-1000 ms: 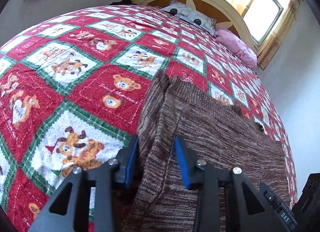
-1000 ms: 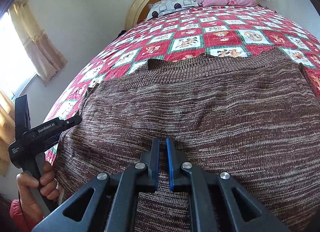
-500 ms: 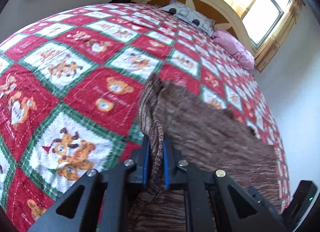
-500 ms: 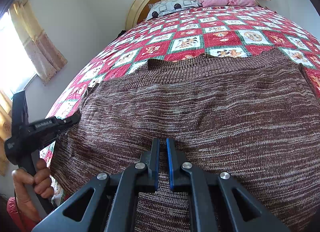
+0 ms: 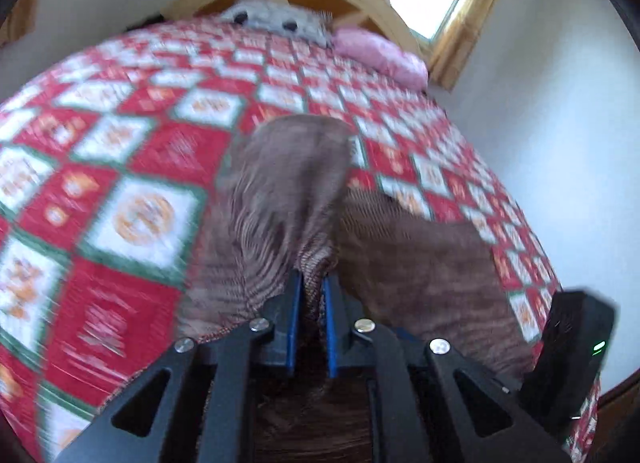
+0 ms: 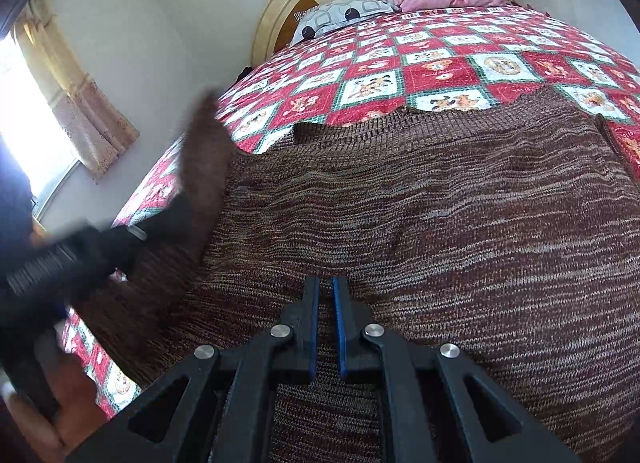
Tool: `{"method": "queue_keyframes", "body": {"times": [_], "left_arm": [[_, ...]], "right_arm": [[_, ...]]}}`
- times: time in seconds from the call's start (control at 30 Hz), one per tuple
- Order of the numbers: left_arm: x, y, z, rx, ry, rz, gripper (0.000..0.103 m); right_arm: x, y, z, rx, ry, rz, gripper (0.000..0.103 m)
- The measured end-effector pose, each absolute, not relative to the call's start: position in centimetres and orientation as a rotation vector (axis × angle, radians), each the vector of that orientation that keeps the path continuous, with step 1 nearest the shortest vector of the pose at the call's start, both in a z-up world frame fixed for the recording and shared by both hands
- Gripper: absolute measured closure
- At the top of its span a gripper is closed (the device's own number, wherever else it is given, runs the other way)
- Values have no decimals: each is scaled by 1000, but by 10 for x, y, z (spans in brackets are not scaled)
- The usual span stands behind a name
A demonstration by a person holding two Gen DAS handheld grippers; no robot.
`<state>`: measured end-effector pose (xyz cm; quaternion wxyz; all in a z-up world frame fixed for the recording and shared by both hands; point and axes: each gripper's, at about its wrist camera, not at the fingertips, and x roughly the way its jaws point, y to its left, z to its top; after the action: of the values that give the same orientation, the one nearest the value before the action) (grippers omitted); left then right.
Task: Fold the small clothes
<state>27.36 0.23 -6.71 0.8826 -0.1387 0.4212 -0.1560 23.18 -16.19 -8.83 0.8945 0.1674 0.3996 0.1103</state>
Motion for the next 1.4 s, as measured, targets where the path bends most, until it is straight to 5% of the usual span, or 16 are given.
{"method": "queue_keyframes", "body": {"times": [0.47, 0.53, 0.6, 0.67, 0.7, 0.77, 0.8, 1.03, 1.17, 1.4], "left_arm": [[246, -10, -50, -170, 862, -412, 92], [232, 6, -35, -188, 828, -412, 76], [223, 24, -28, -226, 794, -387, 42], [215, 48, -23, -275, 743, -331, 40], [215, 59, -23, -283, 731, -285, 40], [223, 73, -30, -284, 745, -211, 40], [226, 77, -34, -286, 759, -185, 40], [242, 96, -82, -397, 836, -123, 40], [237, 90, -93, -398, 827, -124, 40], [237, 95, -95, -434, 816, -144, 39]], "right_arm": [[228, -181, -87, 481, 801, 282, 96], [225, -189, -84, 543, 779, 304, 96], [224, -196, -76, 615, 746, 349, 96], [225, -199, -69, 684, 729, 400, 94], [228, -198, -66, 711, 732, 419, 89], [236, -192, -63, 730, 746, 437, 37], [239, -188, -63, 724, 744, 427, 32], [264, -143, -67, 570, 797, 412, 33], [280, -121, -80, 484, 862, 424, 54], [289, -119, -92, 556, 844, 409, 56]]}}
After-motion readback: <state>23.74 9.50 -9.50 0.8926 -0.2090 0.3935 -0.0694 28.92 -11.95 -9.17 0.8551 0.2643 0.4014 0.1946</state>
